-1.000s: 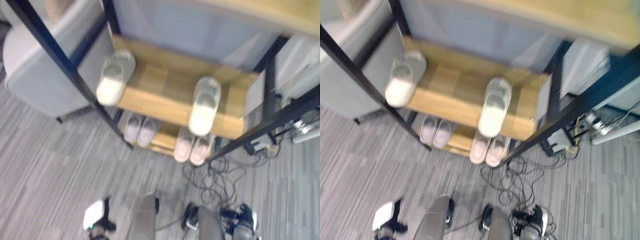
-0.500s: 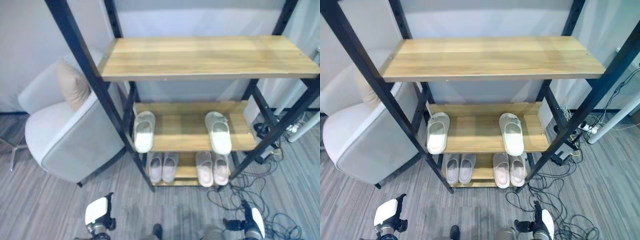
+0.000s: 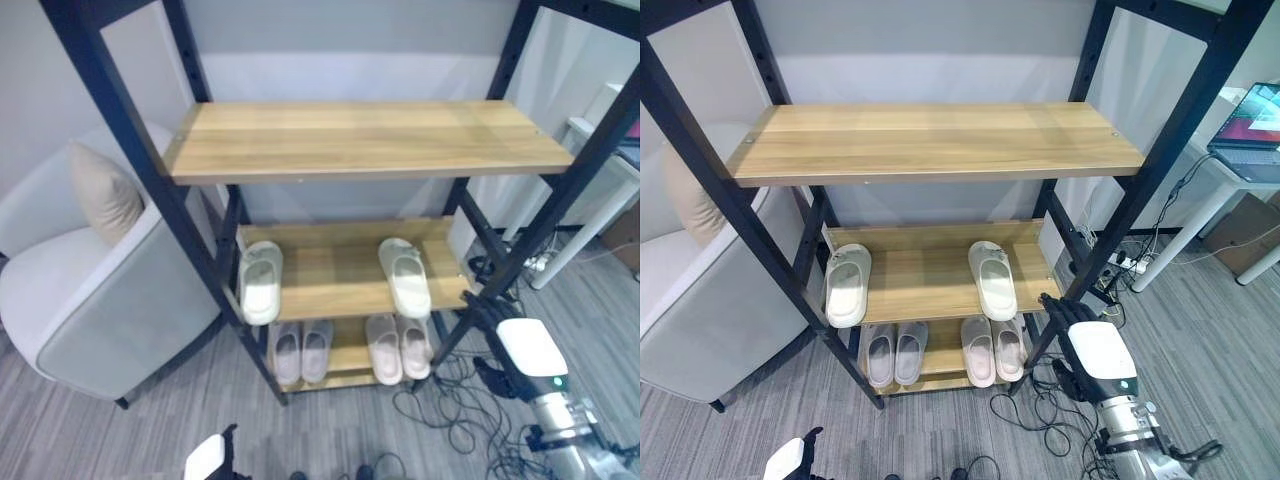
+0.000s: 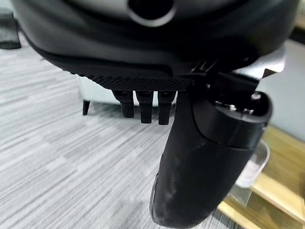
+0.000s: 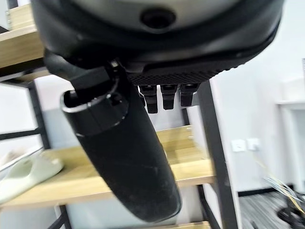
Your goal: Arrange the slippers neatly on the shoe rack.
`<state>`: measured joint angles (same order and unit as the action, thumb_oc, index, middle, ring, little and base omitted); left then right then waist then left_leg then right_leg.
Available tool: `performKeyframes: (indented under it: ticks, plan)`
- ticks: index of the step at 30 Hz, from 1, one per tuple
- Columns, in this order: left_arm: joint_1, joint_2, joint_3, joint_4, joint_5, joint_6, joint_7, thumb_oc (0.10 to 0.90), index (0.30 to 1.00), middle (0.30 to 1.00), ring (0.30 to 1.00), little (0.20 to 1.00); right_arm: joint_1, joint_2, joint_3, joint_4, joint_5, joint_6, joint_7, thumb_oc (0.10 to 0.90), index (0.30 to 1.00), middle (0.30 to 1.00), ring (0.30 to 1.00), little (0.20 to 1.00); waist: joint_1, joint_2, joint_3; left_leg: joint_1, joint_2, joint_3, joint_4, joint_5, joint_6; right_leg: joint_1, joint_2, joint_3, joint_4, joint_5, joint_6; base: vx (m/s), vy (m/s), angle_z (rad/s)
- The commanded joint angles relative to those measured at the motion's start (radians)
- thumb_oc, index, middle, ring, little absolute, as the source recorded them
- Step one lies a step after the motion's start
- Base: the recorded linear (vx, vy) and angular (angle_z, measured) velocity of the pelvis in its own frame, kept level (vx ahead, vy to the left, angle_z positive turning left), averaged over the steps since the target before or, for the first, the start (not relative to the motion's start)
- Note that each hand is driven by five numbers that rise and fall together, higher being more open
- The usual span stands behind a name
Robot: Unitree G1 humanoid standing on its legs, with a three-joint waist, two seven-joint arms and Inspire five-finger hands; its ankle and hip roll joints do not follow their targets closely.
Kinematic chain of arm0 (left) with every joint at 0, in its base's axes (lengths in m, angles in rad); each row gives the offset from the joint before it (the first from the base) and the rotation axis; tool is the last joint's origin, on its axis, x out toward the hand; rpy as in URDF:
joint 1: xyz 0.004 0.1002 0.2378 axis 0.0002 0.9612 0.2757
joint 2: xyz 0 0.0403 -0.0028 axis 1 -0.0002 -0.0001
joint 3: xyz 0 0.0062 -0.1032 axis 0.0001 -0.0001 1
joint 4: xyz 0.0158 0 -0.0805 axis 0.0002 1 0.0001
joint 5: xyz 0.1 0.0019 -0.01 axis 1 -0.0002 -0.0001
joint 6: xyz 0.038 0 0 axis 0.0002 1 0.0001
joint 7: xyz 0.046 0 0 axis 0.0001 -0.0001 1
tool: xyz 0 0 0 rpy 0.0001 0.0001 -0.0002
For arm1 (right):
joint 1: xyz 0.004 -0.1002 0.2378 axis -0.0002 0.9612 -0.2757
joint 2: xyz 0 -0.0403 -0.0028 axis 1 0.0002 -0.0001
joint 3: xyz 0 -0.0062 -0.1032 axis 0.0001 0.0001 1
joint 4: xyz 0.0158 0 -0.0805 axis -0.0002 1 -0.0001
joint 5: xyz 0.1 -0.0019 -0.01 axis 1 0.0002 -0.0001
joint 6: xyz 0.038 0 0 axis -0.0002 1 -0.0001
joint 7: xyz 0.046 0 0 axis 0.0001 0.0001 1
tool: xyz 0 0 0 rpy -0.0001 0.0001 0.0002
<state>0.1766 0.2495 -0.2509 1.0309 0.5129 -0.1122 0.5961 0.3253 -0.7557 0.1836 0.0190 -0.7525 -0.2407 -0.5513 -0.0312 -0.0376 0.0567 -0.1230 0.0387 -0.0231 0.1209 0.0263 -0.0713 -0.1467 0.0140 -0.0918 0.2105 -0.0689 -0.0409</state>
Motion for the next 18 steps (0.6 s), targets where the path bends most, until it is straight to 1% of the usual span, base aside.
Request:
performKeyframes:
  ticks: [1, 2, 3, 4, 5, 6, 7, 8, 9, 10, 12, 14, 16, 17, 18]
  plan:
    - [-0.091, 0.020, 0.010, -0.018, -0.071, -0.023, 0.035, 0.800, 0.900, 0.900, 0.900, 0.900, -0.107, 0.003, 0.004, -0.115, 0.022, -0.043, -0.017, 0.800, 0.900, 0.900, 0.900, 0.900, 0.022, -0.020, 0.072, -0.039, 0.007, -0.019, 0.276, -0.017, 0.015, 0.128, -0.066, 0.047, -0.095, -0.023, 0.090, -0.07, -0.058, 0.52]
    - [-0.091, 0.021, 0.011, -0.017, -0.072, -0.023, 0.035, 0.800, 0.900, 0.900, 0.900, 0.900, -0.112, 0.004, 0.007, -0.113, 0.023, -0.043, -0.017, 0.800, 0.900, 0.900, 0.900, 0.900, 0.021, -0.019, 0.072, -0.044, 0.008, -0.019, 0.284, -0.020, 0.015, 0.126, -0.064, 0.047, -0.095, -0.023, 0.090, -0.05, -0.073, 0.24]
    - [-0.089, 0.016, 0.011, -0.013, -0.083, -0.024, 0.034, 0.800, 0.900, 0.900, 0.900, 0.900, -0.132, 0.003, 0.019, -0.110, 0.043, -0.046, -0.003, 0.800, 0.900, 0.900, 0.900, 0.900, 0.027, -0.026, 0.072, -0.061, 0.014, -0.022, 0.286, -0.033, 0.020, 0.133, -0.066, 0.048, -0.104, -0.024, 0.092, 0.03, -0.003, -0.06]
    - [-0.088, 0.012, 0.011, -0.005, -0.088, -0.024, 0.034, 0.800, 0.900, 0.900, 0.900, 0.900, -0.156, 0.001, 0.034, -0.109, 0.059, -0.047, 0.007, 0.800, 0.900, 0.900, 0.900, 0.900, 0.031, -0.029, 0.069, -0.072, 0.020, -0.022, 0.250, -0.050, 0.023, 0.139, -0.066, 0.052, -0.118, -0.025, 0.099, 0.07, 0.008, -0.10]
    - [-0.089, 0.004, 0.011, 0.016, -0.096, -0.022, 0.023, 0.800, 0.900, 0.900, 0.900, 0.900, -0.184, -0.004, 0.056, -0.094, 0.077, -0.047, 0.018, 0.800, 0.900, 0.900, 0.900, 0.900, 0.042, -0.034, 0.063, -0.073, 0.027, -0.023, 0.190, -0.063, 0.024, 0.148, -0.068, 0.052, -0.131, -0.025, 0.105, 0.13, 0.054, -0.11]
    - [-0.088, -0.004, 0.012, 0.040, -0.100, -0.022, 0.005, 0.800, 0.900, 0.900, 0.900, 0.900, -0.220, -0.029, 0.078, -0.078, 0.075, -0.045, 0.025, 0.800, 0.900, 0.900, 0.900, 0.900, 0.053, -0.032, 0.057, -0.046, 0.029, -0.029, 0.094, -0.058, 0.026, 0.156, -0.064, 0.052, -0.139, -0.025, 0.108, 0.18, 0.108, -0.04]
    - [-0.079, -0.016, 0.018, 0.087, -0.100, -0.011, 0.001, 0.800, 0.900, 0.900, 0.900, 0.900, -0.264, -0.037, 0.090, -0.042, 0.090, -0.041, 0.048, 0.800, 0.900, 0.900, 0.900, 0.900, 0.068, -0.031, 0.041, -0.002, 0.022, -0.079, -0.013, -0.049, 0.028, 0.164, -0.055, 0.061, -0.140, -0.031, 0.114, 0.18, 0.132, -0.13]
    - [-0.083, -0.020, 0.017, 0.112, -0.098, -0.003, 0.003, 0.800, 0.900, 0.900, 0.900, 0.900, -0.280, -0.042, 0.086, -0.038, 0.102, -0.036, 0.053, 0.800, 0.900, 0.900, 0.900, 0.900, 0.065, -0.029, 0.030, 0.026, 0.016, -0.089, -0.052, -0.042, 0.029, 0.168, -0.056, 0.060, -0.143, -0.030, 0.118, 0.12, 0.101, -0.21]
    - [-0.084, -0.021, 0.017, 0.114, -0.098, -0.003, 0.004, 0.800, 0.900, 0.900, 0.900, 0.900, -0.281, -0.043, 0.086, -0.038, 0.103, -0.035, 0.054, 0.800, 0.900, 0.900, 0.900, 0.900, 0.064, -0.029, 0.031, 0.031, 0.016, -0.089, -0.059, -0.039, 0.029, 0.170, -0.056, 0.059, -0.144, -0.030, 0.118, 0.15, 0.110, -0.25]
    - [-0.079, -0.027, 0.029, 0.133, -0.105, 0.010, -0.010, 0.800, 0.900, 0.900, 0.900, 0.900, -0.278, -0.039, 0.063, -0.051, 0.130, -0.030, 0.054, 0.800, 0.900, 0.900, 0.900, 0.900, 0.057, -0.033, 0.003, 0.075, 0.002, -0.085, -0.104, -0.037, 0.037, 0.178, -0.066, 0.064, -0.148, -0.014, 0.125, 0.16, 0.113, -0.13]
    - [-0.077, -0.028, 0.037, 0.141, -0.111, 0.013, -0.007, 0.800, 0.900, 0.900, 0.900, 0.900, -0.281, -0.049, 0.047, -0.066, 0.127, -0.021, 0.052, 0.800, 0.900, 0.900, 0.900, 0.900, 0.059, -0.035, -0.005, 0.097, -0.001, -0.081, -0.131, -0.033, 0.041, 0.186, -0.070, 0.070, -0.156, -0.007, 0.130, 0.13, 0.097, -0.02]
    - [-0.084, -0.018, 0.079, 0.145, -0.160, 0.014, -0.004, 0.800, 0.900, 0.900, 0.900, 0.900, -0.310, -0.087, 0.024, -0.066, 0.125, 0.017, 0.060, 0.800, 0.900, 0.900, 0.900, 0.900, 0.067, -0.040, -0.024, 0.136, -0.006, -0.069, -0.169, -0.030, 0.051, 0.200, -0.082, 0.080, -0.171, 0.007, 0.141, 0.12, 0.094, -0.07]
    - [-0.084, -0.015, 0.092, 0.147, -0.176, 0.012, -0.001, 0.800, 0.900, 0.900, 0.900, 0.900, -0.320, -0.098, 0.021, -0.059, 0.127, 0.026, 0.065, 0.800, 0.900, 0.900, 0.900, 0.900, 0.070, -0.042, -0.027, 0.144, -0.008, -0.068, -0.177, -0.029, 0.053, 0.206, -0.084, 0.081, -0.179, 0.010, 0.142, 0.09, 0.061, -0.13]
    - [-0.087, -0.009, 0.110, 0.144, -0.208, 0.013, 0.000, 0.800, 0.900, 0.900, 0.900, 0.900, -0.331, -0.096, 0.009, -0.026, 0.166, 0.039, 0.079, 0.800, 0.900, 0.900, 0.900, 0.900, 0.077, -0.046, -0.040, 0.163, -0.011, -0.066, -0.196, -0.030, 0.058, 0.219, -0.089, 0.078, -0.194, 0.013, 0.145, 0.07, 0.033, -0.07]
    - [-0.087, -0.008, 0.110, 0.144, -0.208, 0.013, 0.000, 0.800, 0.900, 0.900, 0.900, 0.900, -0.332, -0.096, 0.008, -0.027, 0.167, 0.039, 0.080, 0.800, 0.900, 0.900, 0.900, 0.900, 0.077, -0.046, -0.040, 0.164, -0.011, -0.066, -0.196, -0.030, 0.059, 0.220, -0.089, 0.078, -0.196, 0.014, 0.145, 0.11, 0.055, 0.02]
